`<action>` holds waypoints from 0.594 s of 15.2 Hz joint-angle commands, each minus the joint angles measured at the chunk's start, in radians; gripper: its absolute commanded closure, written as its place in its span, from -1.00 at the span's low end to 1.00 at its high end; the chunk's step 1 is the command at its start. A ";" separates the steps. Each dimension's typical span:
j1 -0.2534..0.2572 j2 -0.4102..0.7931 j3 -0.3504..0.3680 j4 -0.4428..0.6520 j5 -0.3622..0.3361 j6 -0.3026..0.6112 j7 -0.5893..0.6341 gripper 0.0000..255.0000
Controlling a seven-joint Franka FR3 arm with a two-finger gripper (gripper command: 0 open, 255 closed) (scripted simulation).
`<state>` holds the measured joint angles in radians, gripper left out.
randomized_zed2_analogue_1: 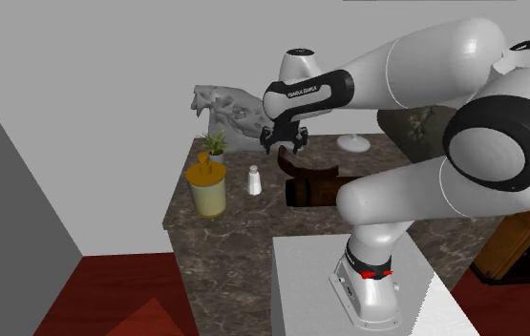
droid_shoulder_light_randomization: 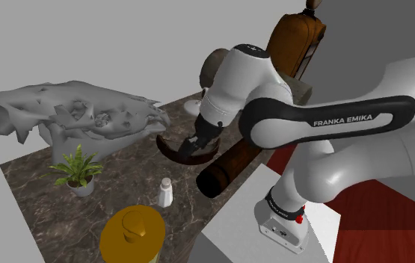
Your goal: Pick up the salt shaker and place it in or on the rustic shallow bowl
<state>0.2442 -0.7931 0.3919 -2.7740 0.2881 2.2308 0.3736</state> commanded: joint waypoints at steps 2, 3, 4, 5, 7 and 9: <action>0.027 0.070 0.074 -0.018 0.046 0.111 0.059 -1.00; 0.033 0.097 0.101 -0.018 0.059 0.147 0.080 -1.00; 0.037 0.126 0.127 -0.017 0.069 0.182 0.101 -1.00; 0.040 0.157 0.155 -0.014 0.078 0.219 0.123 -1.00; 0.037 0.223 0.214 -0.004 0.088 0.291 0.168 -1.00; 0.031 0.244 0.226 -0.005 0.088 0.316 0.173 -1.00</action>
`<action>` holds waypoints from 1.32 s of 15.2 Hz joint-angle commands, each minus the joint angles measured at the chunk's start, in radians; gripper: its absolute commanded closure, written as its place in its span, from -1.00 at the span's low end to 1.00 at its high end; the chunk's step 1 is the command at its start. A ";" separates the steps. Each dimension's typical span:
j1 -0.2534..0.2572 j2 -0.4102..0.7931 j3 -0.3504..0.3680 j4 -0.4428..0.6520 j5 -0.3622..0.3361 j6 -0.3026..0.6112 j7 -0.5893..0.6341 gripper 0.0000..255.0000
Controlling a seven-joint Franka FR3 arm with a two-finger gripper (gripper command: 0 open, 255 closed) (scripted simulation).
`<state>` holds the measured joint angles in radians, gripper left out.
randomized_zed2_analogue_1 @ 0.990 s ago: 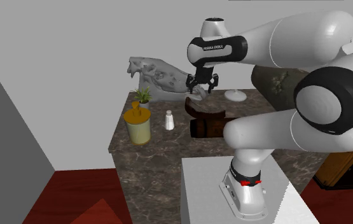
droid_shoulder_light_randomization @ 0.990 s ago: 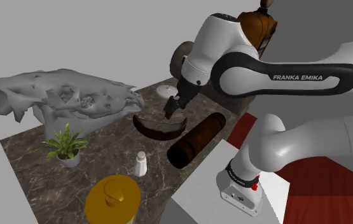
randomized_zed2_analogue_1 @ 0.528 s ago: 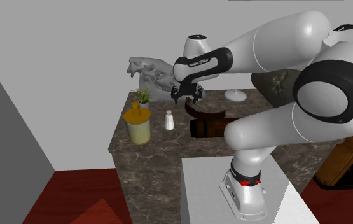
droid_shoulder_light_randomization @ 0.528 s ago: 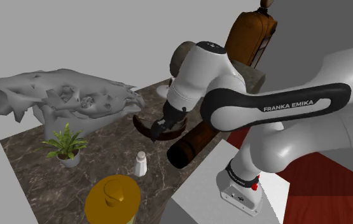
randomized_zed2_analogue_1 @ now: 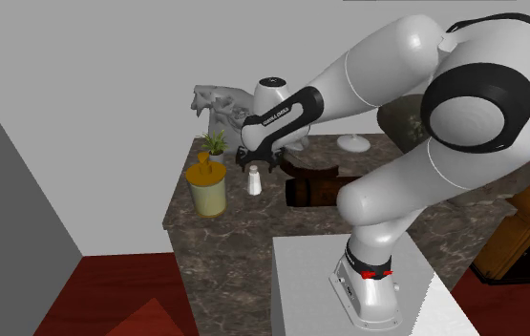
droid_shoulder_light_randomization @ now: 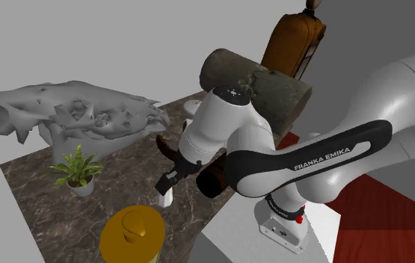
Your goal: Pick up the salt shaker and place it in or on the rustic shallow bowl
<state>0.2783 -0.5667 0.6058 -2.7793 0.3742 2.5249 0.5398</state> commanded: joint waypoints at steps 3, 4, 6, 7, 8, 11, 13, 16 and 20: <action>-0.021 0.070 0.035 -0.007 -0.005 0.081 0.013 -1.00; -0.028 0.088 0.043 -0.009 -0.008 0.101 0.016 -1.00; -0.049 0.136 0.066 -0.012 -0.020 0.153 0.025 -1.00; -0.048 0.136 0.066 -0.012 -0.020 0.153 0.025 -1.00; -0.048 0.136 0.065 -0.012 -0.020 0.153 0.025 -1.00; -0.048 0.136 0.065 -0.012 -0.020 0.153 0.025 -1.00; -0.048 0.136 0.065 -0.012 -0.020 0.153 0.025 -1.00; -0.048 0.136 0.065 -0.012 -0.020 0.152 0.025 1.00; -0.048 0.136 0.065 -0.012 -0.020 0.152 0.025 1.00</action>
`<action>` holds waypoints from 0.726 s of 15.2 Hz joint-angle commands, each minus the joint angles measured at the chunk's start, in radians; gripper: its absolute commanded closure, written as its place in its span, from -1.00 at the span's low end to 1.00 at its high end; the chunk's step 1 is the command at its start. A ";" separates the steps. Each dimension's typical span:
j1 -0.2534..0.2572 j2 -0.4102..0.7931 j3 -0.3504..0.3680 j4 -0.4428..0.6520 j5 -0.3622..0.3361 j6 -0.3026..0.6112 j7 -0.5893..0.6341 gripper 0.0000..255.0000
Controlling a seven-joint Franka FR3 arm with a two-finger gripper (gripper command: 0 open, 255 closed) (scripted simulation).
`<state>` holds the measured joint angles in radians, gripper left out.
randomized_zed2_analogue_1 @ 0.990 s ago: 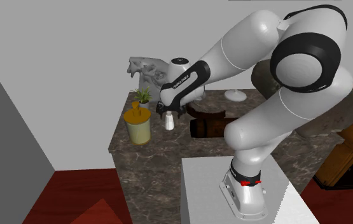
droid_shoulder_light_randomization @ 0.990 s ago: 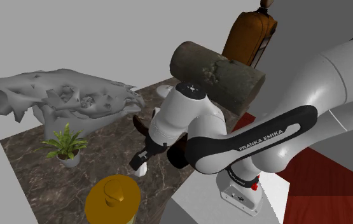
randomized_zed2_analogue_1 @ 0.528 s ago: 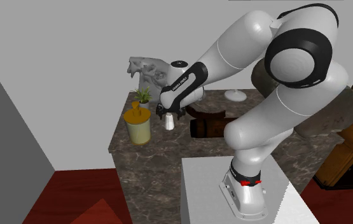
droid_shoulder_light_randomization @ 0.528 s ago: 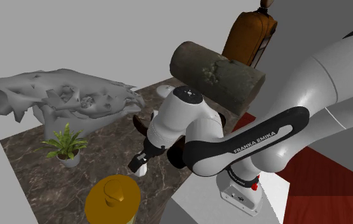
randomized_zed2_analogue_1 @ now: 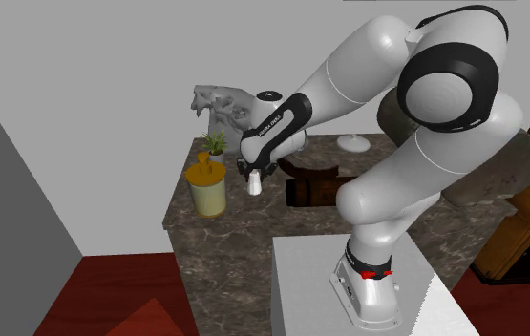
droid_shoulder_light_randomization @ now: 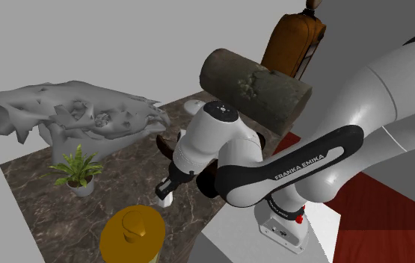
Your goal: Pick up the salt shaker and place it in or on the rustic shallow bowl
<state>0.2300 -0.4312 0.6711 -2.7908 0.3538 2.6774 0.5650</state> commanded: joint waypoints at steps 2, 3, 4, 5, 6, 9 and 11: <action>0.000 0.000 0.000 0.000 0.000 0.000 0.000 1.00; 0.000 0.001 0.000 0.000 0.000 0.000 0.000 1.00; 0.000 0.001 0.000 0.000 0.000 0.000 0.000 1.00; 0.005 -0.014 -0.008 0.005 0.002 -0.019 -0.003 1.00; 0.009 -0.029 -0.015 0.010 0.004 -0.039 -0.006 1.00; 0.019 -0.069 -0.036 0.027 0.007 -0.096 -0.013 1.00; 0.024 -0.094 -0.049 0.040 0.006 -0.133 -0.017 1.00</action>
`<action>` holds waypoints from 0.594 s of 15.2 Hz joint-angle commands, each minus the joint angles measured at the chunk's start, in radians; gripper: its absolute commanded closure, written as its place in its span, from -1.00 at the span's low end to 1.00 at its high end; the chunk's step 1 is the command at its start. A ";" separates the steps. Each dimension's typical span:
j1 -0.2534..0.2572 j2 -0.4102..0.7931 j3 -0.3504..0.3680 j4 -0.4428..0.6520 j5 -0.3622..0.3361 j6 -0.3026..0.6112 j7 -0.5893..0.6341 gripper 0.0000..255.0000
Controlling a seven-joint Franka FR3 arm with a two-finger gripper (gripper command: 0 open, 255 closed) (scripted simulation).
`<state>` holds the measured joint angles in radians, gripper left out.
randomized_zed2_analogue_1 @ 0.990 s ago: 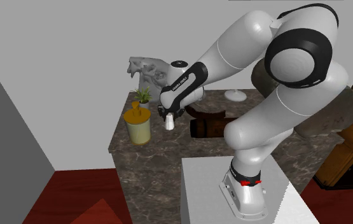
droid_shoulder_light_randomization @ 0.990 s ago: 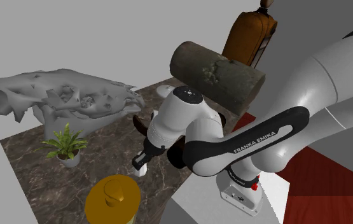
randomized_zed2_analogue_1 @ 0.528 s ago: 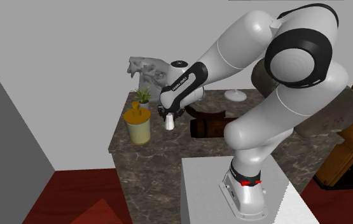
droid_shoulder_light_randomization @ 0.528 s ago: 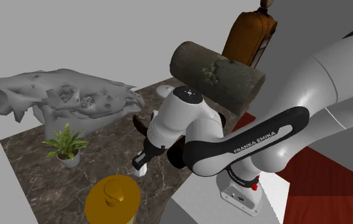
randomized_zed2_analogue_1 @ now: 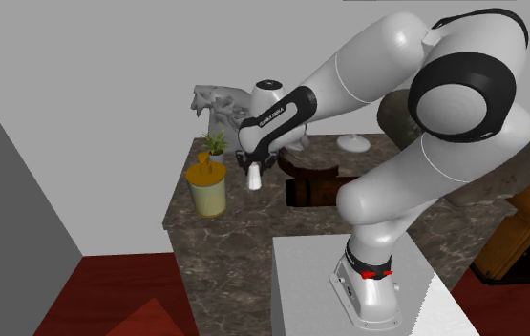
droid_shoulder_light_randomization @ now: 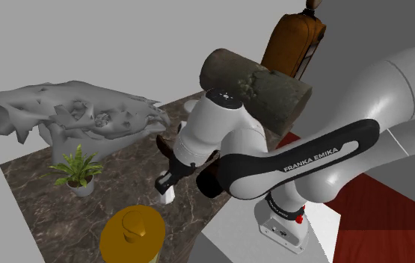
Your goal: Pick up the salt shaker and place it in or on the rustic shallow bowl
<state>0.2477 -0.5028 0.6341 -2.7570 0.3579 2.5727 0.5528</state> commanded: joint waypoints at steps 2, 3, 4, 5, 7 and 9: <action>0.010 -0.045 -0.024 0.019 0.001 -0.065 -0.008 1.00; 0.011 -0.056 -0.030 0.027 0.000 -0.082 -0.009 1.00; 0.013 -0.066 -0.036 0.034 -0.002 -0.100 -0.010 1.00; 0.014 -0.076 -0.042 0.041 -0.003 -0.117 -0.011 1.00; 0.015 -0.094 -0.053 0.057 -0.007 -0.152 -0.013 1.00; 0.016 -0.111 -0.063 0.074 -0.011 -0.185 -0.014 1.00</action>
<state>0.2637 -0.6096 0.5719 -2.6923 0.3491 2.4015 0.5356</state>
